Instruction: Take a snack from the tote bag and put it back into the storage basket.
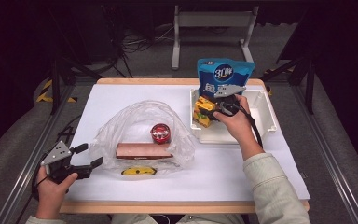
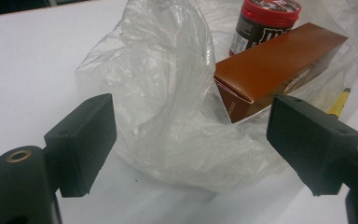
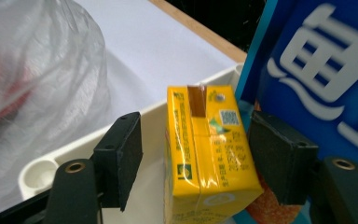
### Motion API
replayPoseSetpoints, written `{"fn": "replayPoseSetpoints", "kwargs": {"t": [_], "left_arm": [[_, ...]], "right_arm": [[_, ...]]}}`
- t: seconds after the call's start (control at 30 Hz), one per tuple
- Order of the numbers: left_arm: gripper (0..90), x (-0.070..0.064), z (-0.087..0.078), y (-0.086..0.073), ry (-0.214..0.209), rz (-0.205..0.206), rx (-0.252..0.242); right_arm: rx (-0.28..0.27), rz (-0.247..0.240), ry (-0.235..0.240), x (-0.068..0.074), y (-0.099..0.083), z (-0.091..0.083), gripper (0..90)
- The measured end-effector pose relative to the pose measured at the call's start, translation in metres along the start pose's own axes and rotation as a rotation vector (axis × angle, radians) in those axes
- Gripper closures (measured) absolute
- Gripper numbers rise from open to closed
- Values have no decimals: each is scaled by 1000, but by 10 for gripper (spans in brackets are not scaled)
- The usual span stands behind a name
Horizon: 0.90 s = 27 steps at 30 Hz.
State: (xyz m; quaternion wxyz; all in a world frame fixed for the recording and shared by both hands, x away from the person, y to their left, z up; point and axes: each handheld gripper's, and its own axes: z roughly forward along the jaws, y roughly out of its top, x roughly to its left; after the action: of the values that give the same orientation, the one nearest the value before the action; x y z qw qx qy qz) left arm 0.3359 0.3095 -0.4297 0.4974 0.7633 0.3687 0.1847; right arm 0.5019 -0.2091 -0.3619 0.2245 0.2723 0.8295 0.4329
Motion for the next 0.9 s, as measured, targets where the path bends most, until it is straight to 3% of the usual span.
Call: {"fn": "replayPoseSetpoints", "kwargs": {"t": [0.13,0.37,0.47,0.57,0.7,0.9], "left_arm": [[165,0,0,0,1,0,1],[165,0,0,0,1,1,0],[164,0,0,0,1,2,0],[165,0,0,0,2,2,-1],[165,0,0,0,1,2,4],[165,0,0,0,2,1,3]], "right_arm": [[-24,-23,-1,3,6,-7,381],[-43,-102,15,13,16,-20,564],[-18,-126,67,19,17,-22,762],[7,-140,93,22,16,-22,851],[42,-146,112,25,11,-18,899],[88,-136,124,25,1,-11,900]]}}
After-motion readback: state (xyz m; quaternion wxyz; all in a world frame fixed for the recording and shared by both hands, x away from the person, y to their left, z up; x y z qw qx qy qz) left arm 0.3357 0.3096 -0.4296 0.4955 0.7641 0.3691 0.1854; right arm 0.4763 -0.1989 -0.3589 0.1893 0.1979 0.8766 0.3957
